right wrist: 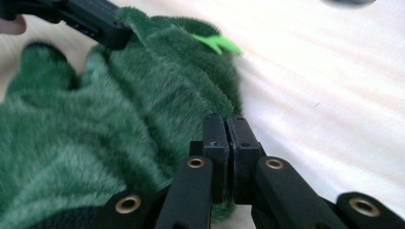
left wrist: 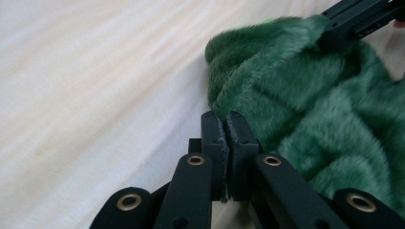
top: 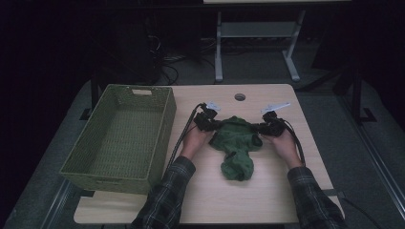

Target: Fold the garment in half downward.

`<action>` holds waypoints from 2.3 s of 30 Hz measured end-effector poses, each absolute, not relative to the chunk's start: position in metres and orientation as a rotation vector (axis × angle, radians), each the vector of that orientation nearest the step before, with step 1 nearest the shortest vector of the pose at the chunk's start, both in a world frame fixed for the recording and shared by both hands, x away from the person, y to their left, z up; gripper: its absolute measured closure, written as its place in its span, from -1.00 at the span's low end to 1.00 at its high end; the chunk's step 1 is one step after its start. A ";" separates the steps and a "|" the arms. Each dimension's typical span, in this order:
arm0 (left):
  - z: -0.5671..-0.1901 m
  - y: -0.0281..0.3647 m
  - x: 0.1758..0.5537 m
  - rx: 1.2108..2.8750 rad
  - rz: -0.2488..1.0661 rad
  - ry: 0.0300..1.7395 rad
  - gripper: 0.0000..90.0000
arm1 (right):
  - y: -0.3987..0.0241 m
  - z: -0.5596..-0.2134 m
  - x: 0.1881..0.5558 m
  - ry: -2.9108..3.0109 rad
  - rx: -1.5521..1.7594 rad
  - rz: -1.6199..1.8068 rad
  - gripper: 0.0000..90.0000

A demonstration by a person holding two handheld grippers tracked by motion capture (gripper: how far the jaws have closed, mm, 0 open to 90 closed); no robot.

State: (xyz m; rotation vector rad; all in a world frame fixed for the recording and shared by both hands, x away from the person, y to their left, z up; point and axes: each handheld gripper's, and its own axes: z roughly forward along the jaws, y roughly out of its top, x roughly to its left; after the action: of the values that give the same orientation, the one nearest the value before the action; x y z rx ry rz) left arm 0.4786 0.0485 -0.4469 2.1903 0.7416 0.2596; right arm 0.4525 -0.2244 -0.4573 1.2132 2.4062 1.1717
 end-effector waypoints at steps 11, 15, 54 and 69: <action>-0.401 0.048 0.482 2.113 0.350 0.714 0.94 | -0.227 -0.415 0.462 2.338 1.199 1.222 0.96; -0.390 0.051 0.481 2.088 0.362 0.710 0.94 | -0.230 -0.400 0.462 2.299 1.164 1.243 0.97; -0.394 0.076 0.356 2.069 0.352 0.493 0.92 | -0.221 -0.403 0.342 2.394 0.891 1.380 0.96; -0.431 0.076 0.324 2.125 0.263 0.460 0.92 | -0.222 -0.423 0.307 2.480 0.875 1.356 0.95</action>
State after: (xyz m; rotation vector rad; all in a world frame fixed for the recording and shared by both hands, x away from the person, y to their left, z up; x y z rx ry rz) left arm 0.3238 0.0764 -0.4314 2.1251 0.4597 0.2627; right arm 0.3068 -0.2220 -0.4233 0.8754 2.4795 1.3563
